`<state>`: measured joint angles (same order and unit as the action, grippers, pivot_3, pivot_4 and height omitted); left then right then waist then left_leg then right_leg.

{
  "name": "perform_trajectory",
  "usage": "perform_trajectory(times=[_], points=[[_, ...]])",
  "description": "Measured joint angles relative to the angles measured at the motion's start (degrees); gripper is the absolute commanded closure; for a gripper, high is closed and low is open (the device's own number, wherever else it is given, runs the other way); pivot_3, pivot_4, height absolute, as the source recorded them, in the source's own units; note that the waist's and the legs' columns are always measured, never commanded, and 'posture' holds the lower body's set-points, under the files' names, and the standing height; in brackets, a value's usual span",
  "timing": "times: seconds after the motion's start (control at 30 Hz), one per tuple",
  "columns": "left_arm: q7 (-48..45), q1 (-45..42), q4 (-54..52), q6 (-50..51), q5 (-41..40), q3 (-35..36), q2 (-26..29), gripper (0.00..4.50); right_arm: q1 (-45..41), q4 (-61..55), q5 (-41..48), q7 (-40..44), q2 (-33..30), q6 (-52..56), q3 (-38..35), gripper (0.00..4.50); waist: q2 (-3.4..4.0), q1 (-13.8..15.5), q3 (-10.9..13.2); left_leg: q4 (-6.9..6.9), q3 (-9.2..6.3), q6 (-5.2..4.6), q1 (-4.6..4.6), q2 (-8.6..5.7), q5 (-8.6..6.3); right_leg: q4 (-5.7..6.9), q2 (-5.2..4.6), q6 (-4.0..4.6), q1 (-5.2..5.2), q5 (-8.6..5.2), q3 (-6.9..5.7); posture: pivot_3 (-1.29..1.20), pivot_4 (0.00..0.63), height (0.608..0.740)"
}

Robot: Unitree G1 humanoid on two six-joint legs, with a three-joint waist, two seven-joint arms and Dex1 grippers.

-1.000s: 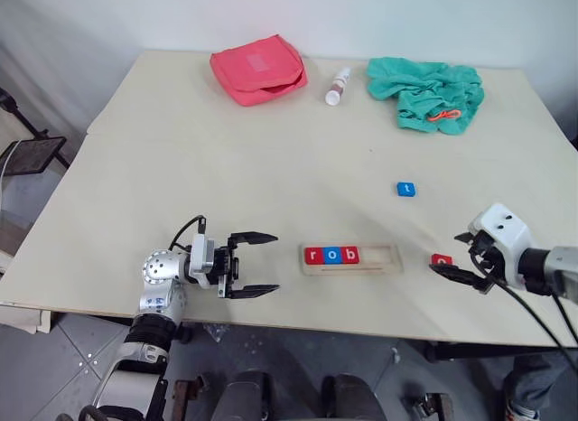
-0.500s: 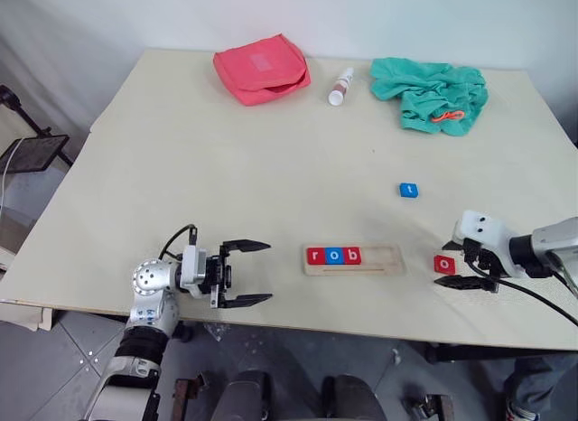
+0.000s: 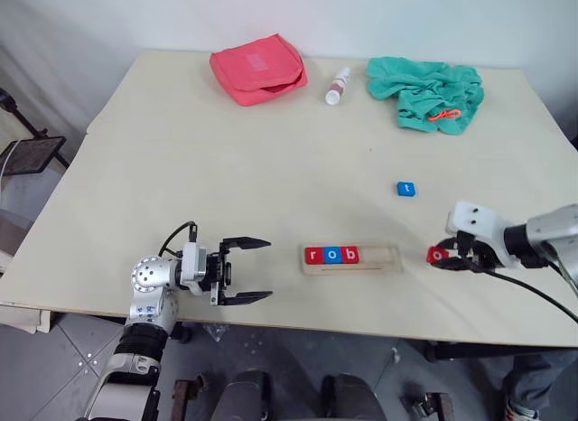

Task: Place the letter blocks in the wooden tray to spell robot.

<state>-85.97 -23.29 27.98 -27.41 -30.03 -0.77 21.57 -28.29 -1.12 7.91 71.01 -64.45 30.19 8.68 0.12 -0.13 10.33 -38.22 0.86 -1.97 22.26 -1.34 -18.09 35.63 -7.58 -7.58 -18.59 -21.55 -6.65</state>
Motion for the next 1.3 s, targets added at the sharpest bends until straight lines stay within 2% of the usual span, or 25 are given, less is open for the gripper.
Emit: perform_trajectory(times=[0.13,0.43,0.93,1.23,1.3], points=[[0.0,-1.0,0.7,0.0,0.2,0.1,-0.2,0.00,-3.9,-3.9,0.5,1.4,2.3,2.9,1.8,3.06,0.00,0.1,0.0,-0.02,-0.07,0.00,0.02,-0.04,0.00,0.01,-0.03,0.00,0.01,0.00,0.04,0.00,0.150,0.740],[0.0,0.2,0.4,-0.5,0.9,0.5,-0.3,0.00,-9.1,-6.0,-2.8,2.8,10.6,5.0,13.2,3.06,0.00,0.1,0.0,-0.02,-0.17,0.00,0.08,-0.10,0.00,0.04,-0.06,0.00,-0.02,0.00,0.02,0.00,0.150,0.740],[0.2,3.2,-2.7,-0.3,1.0,1.4,0.0,0.00,-12.3,-0.8,-7.0,4.2,13.6,1.9,15.0,3.06,0.00,0.0,0.0,-0.03,-0.19,0.00,0.07,-0.10,0.00,0.11,-0.05,0.00,-0.04,0.00,-0.01,0.00,0.150,0.740],[0.1,3.1,-2.7,-0.2,1.1,1.4,-0.1,0.00,-12.8,-1.1,-7.0,5.9,14.0,1.3,15.0,0.04,0.00,0.0,0.0,-0.03,-0.20,0.00,0.07,-0.10,0.00,0.13,-0.05,0.00,-0.04,0.00,-0.03,0.00,0.150,0.740],[0.1,3.1,-2.7,-0.2,1.1,1.4,-0.1,0.00,-12.8,-1.4,-7.0,6.0,14.0,1.6,15.0,0.01,0.00,0.0,0.0,-0.03,-0.19,0.00,0.07,-0.10,0.00,0.13,-0.05,0.00,-0.04,0.00,-0.03,0.00,0.150,0.740]])
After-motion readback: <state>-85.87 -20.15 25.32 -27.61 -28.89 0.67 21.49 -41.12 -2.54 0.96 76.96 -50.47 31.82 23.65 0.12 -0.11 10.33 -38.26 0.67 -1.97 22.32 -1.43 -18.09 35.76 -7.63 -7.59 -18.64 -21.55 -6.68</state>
